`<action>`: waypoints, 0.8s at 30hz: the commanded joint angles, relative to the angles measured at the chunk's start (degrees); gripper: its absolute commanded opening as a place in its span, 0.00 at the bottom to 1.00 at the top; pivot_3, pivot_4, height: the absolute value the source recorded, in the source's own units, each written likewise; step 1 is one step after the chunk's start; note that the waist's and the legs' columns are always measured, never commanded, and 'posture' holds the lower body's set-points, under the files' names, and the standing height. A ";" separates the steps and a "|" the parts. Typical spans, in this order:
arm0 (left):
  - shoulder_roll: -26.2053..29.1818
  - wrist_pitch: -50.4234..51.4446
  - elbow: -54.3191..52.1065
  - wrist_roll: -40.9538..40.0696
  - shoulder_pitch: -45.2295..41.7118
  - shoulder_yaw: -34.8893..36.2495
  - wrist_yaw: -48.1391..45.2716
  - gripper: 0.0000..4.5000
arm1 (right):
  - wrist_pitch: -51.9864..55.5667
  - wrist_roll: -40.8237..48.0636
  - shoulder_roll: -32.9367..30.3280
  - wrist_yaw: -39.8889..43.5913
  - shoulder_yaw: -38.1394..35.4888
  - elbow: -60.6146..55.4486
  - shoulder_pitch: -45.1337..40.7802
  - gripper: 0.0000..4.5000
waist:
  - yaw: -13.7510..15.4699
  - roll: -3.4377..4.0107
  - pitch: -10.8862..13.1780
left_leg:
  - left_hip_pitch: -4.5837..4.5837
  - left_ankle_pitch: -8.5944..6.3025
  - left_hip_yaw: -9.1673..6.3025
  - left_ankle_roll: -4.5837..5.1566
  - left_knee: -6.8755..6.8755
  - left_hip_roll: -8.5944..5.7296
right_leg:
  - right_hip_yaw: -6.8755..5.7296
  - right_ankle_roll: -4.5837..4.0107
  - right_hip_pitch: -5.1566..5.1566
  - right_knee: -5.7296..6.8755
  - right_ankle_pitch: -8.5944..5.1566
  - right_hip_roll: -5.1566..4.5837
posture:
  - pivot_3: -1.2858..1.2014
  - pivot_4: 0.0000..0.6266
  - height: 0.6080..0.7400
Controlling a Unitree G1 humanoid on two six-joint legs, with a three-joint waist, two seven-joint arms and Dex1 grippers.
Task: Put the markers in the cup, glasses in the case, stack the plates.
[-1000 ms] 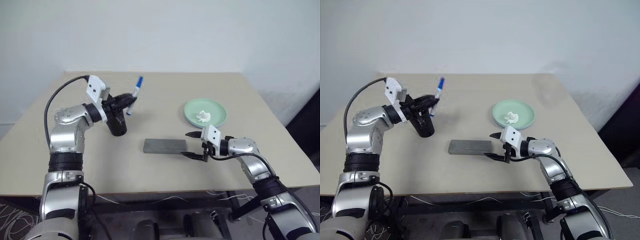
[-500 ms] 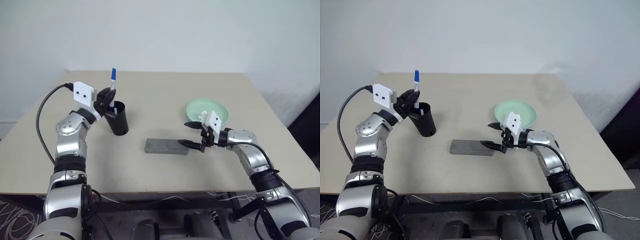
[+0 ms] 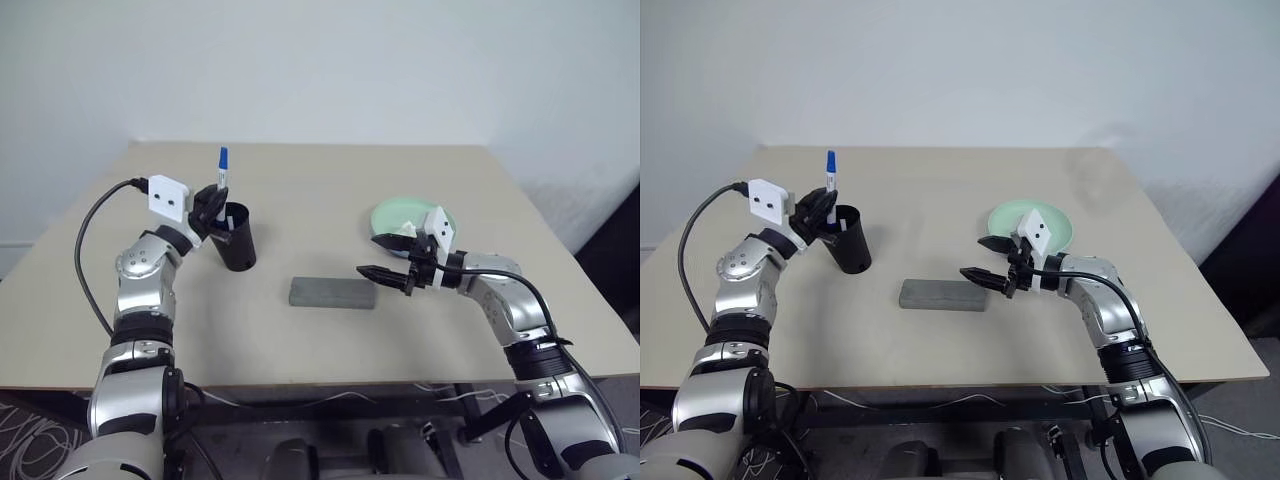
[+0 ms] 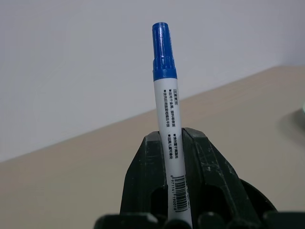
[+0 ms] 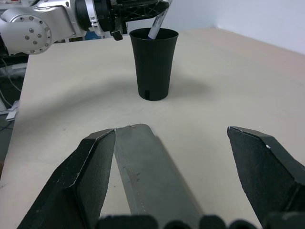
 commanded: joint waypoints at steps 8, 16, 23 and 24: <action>0.07 -1.22 -0.44 -0.86 -1.95 0.25 -0.04 0.03 | -1.51 0.74 0.12 0.03 -0.85 -2.28 -1.12 0.90 | -0.02 0.00 0.00 | 0.00 0.00 0.00 0.00 -0.04 0.01 | -0.01 0.00 -0.02 -0.01 0.00 -0.01 | 0.52 0.00 1.00; -0.28 -0.70 -1.29 -1.33 -0.71 0.68 0.45 0.63 | -1.79 0.69 0.10 -0.02 -0.73 -2.39 -0.76 0.90 | -0.02 0.00 0.00 | 0.00 -0.01 0.00 -0.01 -0.04 0.01 | -0.02 0.00 -0.02 -0.03 0.00 -0.01 | 0.52 0.00 1.00; -1.04 0.16 -2.98 -2.36 -0.10 1.12 0.47 0.99 | -1.65 0.75 -0.09 0.24 -0.67 -2.50 -0.86 0.90 | -0.01 0.00 0.00 | 0.00 -0.01 0.00 -0.01 -0.08 0.01 | -0.02 0.00 -0.02 -0.04 0.00 -0.02 | 0.52 0.00 1.00; -1.21 0.58 -3.60 -2.73 -0.08 1.24 0.40 0.99 | -1.61 0.78 -0.13 0.28 -0.69 -2.47 -0.90 0.90 | -0.02 0.00 0.00 | 0.00 -0.01 0.00 -0.01 -0.08 0.01 | -0.02 0.00 -0.02 -0.04 0.00 -0.01 | 0.52 0.00 1.00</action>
